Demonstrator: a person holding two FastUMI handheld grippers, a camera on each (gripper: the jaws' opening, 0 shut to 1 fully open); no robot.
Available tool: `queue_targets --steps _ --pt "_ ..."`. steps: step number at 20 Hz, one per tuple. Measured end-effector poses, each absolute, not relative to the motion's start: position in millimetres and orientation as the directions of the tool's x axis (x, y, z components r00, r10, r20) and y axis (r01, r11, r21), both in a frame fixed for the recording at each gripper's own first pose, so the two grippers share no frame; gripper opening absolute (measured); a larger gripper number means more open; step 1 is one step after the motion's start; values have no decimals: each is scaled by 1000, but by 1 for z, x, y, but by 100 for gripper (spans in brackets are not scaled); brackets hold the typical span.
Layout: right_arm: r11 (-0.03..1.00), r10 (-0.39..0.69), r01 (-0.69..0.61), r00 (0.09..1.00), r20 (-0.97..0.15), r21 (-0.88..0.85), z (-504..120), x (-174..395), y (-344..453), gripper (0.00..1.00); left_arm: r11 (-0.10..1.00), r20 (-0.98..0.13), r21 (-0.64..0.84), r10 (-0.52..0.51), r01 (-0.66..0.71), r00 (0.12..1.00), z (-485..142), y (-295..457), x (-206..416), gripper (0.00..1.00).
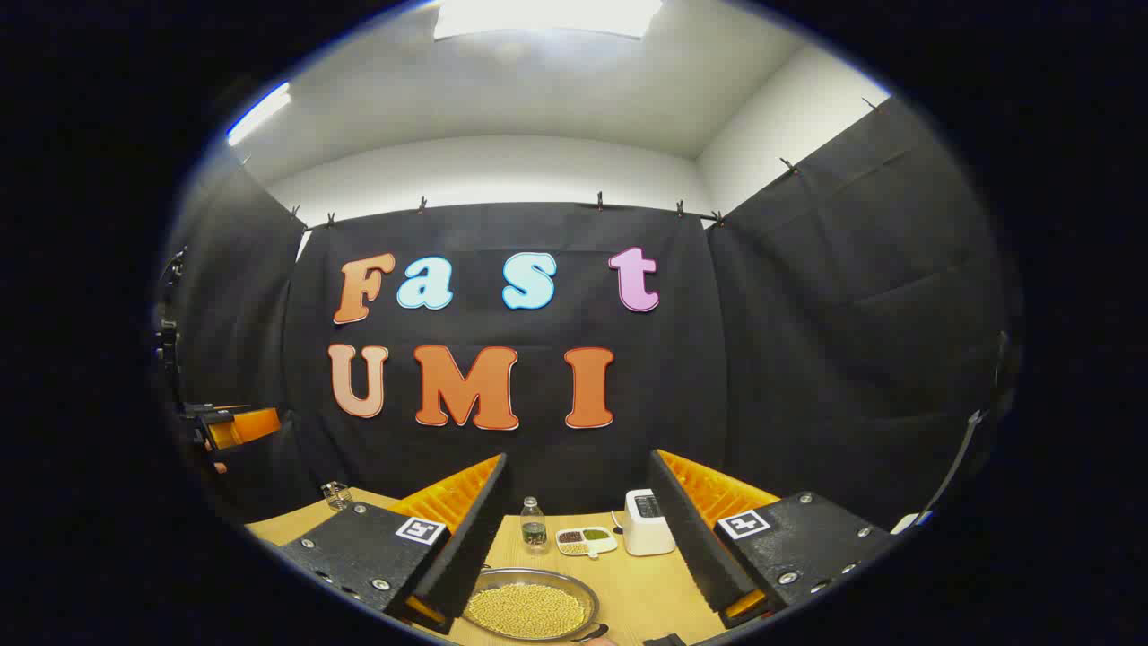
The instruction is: First push the handle of the pot to place it horizontally, then grasp the pot with both hands and set it on the induction cooktop.
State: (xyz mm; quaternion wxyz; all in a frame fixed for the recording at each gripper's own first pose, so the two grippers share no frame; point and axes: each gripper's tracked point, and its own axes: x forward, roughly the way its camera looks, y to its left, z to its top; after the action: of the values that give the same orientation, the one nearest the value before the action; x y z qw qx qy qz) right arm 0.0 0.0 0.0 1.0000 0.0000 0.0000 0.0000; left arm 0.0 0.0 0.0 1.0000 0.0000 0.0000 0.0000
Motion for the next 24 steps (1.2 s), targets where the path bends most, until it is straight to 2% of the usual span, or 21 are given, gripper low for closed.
queue_targets --steps 1,2,5,6,7,10,11,22,24 --pt "1000 4 -4 1000 -7 3 -1 2 2 95 1000 -4 -5 -2 2 1000 -1 0 0 100" --pt "1000 8 -8 1000 -13 6 -3 3 4 100 1000 -9 -11 -1 1 1000 -1 2 0 100" --pt "1000 19 -19 1000 -23 -2 -4 6 8 100 1000 -5 -3 19 -19 1000 1 12 1 100" --pt "1000 18 -19 1000 -22 -11 -4 7 9 95 1000 -2 0 27 -27 1000 2 15 1 97" --pt "1000 18 -18 1000 -20 -18 -3 8 9 100 1000 0 0 30 -30 1000 2 16 0 99" --pt "999 19 -19 1000 -19 -27 -2 11 13 100 999 -1 -9 35 -35 999 2 20 0 100" --pt "999 21 -22 1000 -19 -27 -2 10 13 95 999 1 -9 38 -38 999 3 22 0 99" --pt "999 28 -29 999 -32 -33 -7 13 15 94 999 2 -1 33 -33 999 3 23 -4 100" --pt "999 23 -24 999 -45 -24 -11 14 15 91 999 2 -2 36 -36 999 3 24 -4 99"
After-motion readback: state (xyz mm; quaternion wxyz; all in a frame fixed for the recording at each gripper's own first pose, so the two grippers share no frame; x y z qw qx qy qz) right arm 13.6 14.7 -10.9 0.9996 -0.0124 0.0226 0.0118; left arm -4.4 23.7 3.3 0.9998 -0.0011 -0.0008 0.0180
